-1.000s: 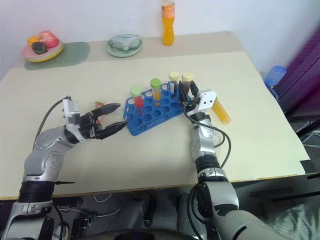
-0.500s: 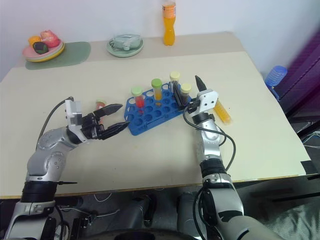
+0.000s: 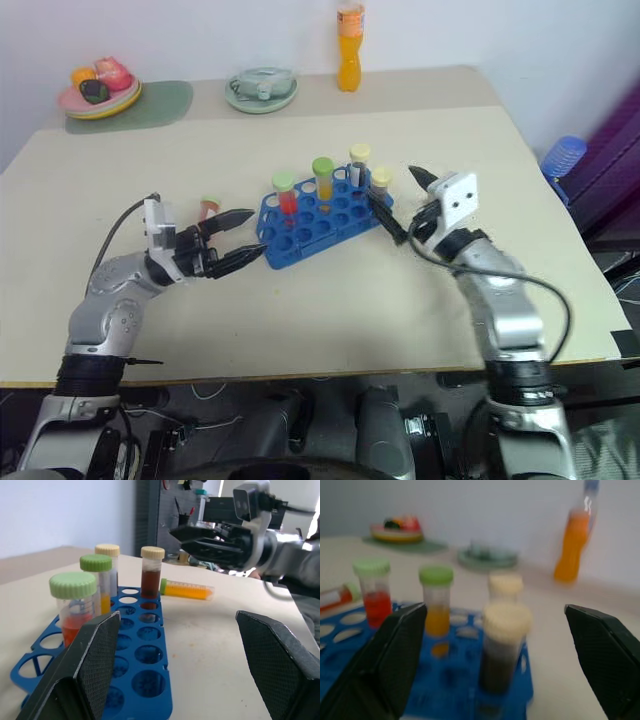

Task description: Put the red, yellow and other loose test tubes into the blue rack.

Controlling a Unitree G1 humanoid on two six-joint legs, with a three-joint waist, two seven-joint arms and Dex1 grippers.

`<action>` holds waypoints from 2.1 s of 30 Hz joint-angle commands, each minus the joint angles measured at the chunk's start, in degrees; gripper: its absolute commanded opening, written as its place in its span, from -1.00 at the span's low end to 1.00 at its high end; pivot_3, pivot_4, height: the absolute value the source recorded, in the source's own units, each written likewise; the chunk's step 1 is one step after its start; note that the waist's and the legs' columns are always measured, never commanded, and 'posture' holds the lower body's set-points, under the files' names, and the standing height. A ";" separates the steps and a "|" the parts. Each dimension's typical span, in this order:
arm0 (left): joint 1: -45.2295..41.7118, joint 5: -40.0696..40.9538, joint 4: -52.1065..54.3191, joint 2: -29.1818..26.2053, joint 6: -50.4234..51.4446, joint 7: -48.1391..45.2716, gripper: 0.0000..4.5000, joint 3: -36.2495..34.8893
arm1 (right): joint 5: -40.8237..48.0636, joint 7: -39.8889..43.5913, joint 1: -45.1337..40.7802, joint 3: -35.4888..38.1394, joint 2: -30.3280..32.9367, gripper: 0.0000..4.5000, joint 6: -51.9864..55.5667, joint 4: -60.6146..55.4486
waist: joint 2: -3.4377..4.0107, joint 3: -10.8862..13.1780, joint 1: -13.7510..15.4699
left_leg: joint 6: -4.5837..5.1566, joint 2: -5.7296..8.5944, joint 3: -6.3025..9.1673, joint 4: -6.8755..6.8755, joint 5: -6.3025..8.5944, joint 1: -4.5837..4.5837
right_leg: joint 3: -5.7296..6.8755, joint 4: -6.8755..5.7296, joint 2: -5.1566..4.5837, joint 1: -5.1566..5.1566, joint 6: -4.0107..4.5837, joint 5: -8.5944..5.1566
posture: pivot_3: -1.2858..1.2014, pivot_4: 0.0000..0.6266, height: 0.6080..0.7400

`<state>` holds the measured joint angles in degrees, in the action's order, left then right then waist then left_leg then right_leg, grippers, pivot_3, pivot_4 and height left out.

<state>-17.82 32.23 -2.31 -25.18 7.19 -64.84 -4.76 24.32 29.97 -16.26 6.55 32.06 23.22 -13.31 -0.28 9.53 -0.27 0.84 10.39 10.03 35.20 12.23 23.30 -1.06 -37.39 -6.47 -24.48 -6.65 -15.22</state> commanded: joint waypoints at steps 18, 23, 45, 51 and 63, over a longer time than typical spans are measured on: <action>-2.01 -0.70 -1.37 0.53 -2.49 -2.05 0.69 1.33 | -8.29 12.27 -30.16 -13.07 18.63 0.99 30.07 34.26 | -0.04 0.01 0.70 | 0.15 -0.07 -0.33 0.15 0.09 0.11 | -0.05 0.24 -0.06 0.02 -0.12 0.07 | 0.03 -0.52 1.00; -1.35 -0.55 -0.22 0.43 -1.91 -1.63 0.69 1.48 | -12.99 16.51 -37.34 -17.43 16.77 0.99 27.64 45.46 | -0.05 0.01 0.71 | 0.04 -0.07 -0.35 0.18 0.03 0.13 | -0.05 0.27 -0.06 0.02 -0.17 0.10 | 0.03 -0.52 1.00; 1.41 0.44 6.78 -1.08 3.27 2.29 0.69 1.08 | -29.57 27.72 -53.71 -22.31 8.42 0.99 14.99 80.31 | -0.04 0.01 -0.56 | -0.12 -0.07 -0.35 0.17 -0.06 0.12 | -0.06 0.22 -0.04 0.00 -0.20 0.12 | 0.03 -0.52 1.00; 1.86 0.53 8.04 -1.21 4.37 2.97 0.69 1.20 | -31.87 26.20 -55.38 -22.23 5.51 0.17 13.95 84.17 | -0.04 0.01 -0.77 | -0.13 -0.07 -0.35 0.17 -0.07 0.11 | -0.09 0.19 -0.02 -0.01 -0.20 0.12 | 0.03 -0.52 1.00; 2.67 0.38 10.03 -1.15 5.49 4.63 0.69 0.93 | -34.32 36.13 -48.01 -22.87 7.77 -0.66 -1.12 74.80 | -0.07 -0.03 -0.86 | -0.15 -0.07 -0.37 0.18 -0.08 0.07 | -0.14 0.16 0.01 0.00 -0.19 0.13 | 0.03 -0.52 1.00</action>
<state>-15.29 31.94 5.82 -25.89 13.12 -60.41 -3.02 -10.74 62.70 -66.04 -16.50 39.18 26.13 65.02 -0.34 9.51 -1.13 0.69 10.32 9.66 35.40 12.15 23.38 -1.19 -37.23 -6.46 -24.47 -6.84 -15.08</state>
